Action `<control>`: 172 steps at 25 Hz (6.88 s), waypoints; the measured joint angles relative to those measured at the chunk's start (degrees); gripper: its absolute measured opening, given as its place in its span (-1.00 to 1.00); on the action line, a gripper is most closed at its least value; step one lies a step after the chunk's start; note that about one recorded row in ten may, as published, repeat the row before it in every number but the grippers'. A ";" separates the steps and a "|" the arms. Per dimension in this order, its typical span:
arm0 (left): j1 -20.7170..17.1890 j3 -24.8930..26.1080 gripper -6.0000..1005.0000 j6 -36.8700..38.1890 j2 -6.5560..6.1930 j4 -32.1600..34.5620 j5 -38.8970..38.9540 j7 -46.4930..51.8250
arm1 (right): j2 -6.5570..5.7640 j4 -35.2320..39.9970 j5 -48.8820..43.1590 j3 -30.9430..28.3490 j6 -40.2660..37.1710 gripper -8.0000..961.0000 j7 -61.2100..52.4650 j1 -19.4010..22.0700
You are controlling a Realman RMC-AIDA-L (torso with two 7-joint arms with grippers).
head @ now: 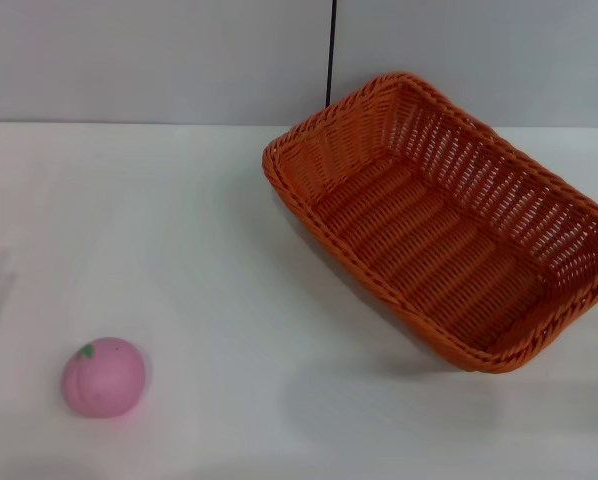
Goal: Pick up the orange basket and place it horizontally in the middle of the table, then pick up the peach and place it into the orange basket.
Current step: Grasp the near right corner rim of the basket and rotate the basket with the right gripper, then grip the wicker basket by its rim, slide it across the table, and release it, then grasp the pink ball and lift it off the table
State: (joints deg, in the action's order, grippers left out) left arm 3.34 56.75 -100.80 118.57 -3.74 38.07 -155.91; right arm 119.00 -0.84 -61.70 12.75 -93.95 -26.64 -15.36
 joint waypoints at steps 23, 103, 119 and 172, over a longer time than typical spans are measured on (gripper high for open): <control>0.53 0.13 0.65 0.31 0.00 0.03 -0.16 0.00 | -0.81 51.68 -41.80 0.21 -0.50 0.55 -63.47 0.03; -2.99 -0.37 0.65 -4.40 -0.18 0.79 -0.34 -0.27 | -4.77 51.98 -70.81 27.64 4.64 -0.70 -61.30 -24.94; -5.78 -0.41 0.65 -8.51 0.12 1.58 -0.37 -0.45 | -2.98 52.00 -70.28 34.50 6.59 -0.70 -42.14 -29.39; 3.79 -43.72 0.65 -6.35 -0.40 30.00 -0.45 25.47 | 0.09 40.70 5.57 32.48 -13.96 0.12 -33.57 8.01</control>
State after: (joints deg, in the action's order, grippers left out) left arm 7.13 13.02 -107.15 118.16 26.26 37.62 -130.44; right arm 119.09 39.86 -56.13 45.23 -107.91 -60.21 -7.35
